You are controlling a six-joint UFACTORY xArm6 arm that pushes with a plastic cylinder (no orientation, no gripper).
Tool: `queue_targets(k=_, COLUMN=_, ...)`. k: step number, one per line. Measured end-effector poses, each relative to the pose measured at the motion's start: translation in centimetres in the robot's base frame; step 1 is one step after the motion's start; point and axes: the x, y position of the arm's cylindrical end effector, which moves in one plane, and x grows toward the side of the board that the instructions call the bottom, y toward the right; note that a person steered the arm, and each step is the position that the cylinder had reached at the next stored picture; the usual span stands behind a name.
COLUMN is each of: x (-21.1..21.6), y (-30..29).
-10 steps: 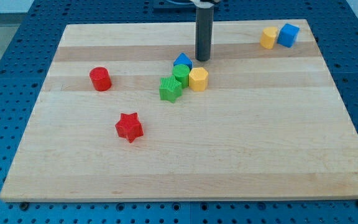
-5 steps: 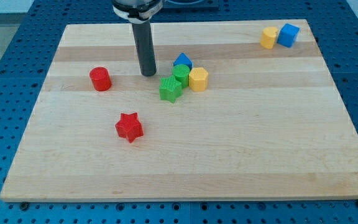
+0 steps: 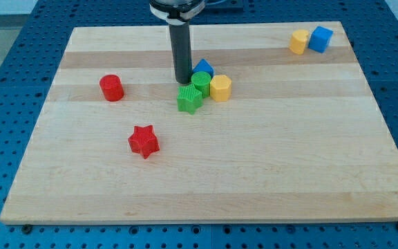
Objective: Nudge the triangle right a bit
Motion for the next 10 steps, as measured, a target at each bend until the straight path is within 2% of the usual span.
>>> queue_targets(k=10, x=-0.74, y=0.58)
